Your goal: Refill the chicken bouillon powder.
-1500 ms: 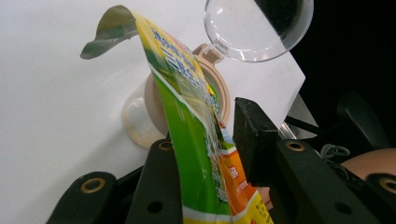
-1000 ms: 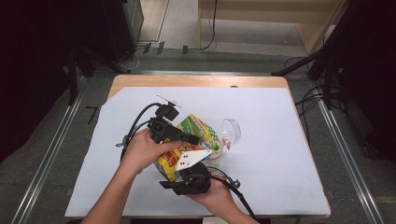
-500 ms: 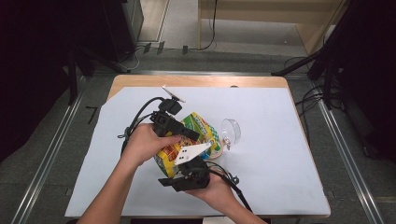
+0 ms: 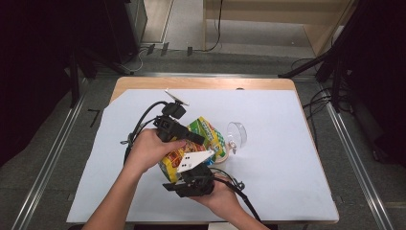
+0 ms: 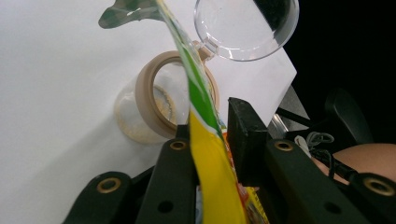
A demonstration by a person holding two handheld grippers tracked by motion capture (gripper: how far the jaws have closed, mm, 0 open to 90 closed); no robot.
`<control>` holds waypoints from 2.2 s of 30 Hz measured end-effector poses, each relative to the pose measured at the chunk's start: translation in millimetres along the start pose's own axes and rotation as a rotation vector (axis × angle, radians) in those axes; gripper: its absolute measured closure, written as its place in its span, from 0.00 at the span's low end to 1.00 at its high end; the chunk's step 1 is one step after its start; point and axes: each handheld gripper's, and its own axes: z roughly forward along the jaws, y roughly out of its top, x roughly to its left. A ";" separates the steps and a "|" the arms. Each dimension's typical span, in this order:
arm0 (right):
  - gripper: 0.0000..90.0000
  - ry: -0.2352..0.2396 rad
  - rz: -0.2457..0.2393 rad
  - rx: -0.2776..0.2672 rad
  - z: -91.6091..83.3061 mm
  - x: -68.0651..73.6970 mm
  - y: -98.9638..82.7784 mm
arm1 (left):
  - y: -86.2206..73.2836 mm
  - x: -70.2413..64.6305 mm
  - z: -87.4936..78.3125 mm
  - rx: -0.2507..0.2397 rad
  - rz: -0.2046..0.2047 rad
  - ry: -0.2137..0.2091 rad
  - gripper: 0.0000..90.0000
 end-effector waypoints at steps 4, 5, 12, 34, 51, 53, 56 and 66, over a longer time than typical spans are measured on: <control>0.76 0.024 0.029 -0.017 -1.4 -0.1 1.0 | -0.8 2.2 -0.8 -0.009 0.015 0.003 0.82; 0.76 0.027 0.033 -0.025 -2.1 0.0 1.5 | -0.3 3.7 -0.7 -0.011 0.011 -0.004 0.82; 0.75 0.028 0.038 -0.032 -6.6 -2.1 5.1 | 3.1 6.0 -1.1 -0.027 -0.009 -0.031 0.77; 0.75 0.027 0.038 -0.033 -9.3 -2.4 6.2 | 3.3 3.1 -4.9 -0.042 0.013 -0.013 0.76; 0.76 0.021 0.037 -0.026 -6.0 -1.6 5.4 | 2.2 1.5 -6.5 -0.039 0.008 0.006 0.84; 0.77 0.021 0.037 -0.015 -2.5 -0.8 3.1 | 1.9 -0.7 -6.8 -0.033 0.026 0.025 0.88; 0.77 0.018 0.033 -0.011 -0.8 -0.1 2.0 | 1.6 -3.7 -7.5 -0.032 0.044 0.036 0.89; 0.78 0.043 0.041 -0.031 -3.1 3.8 4.4 | 1.8 -11.5 -11.3 -0.034 0.064 0.048 0.90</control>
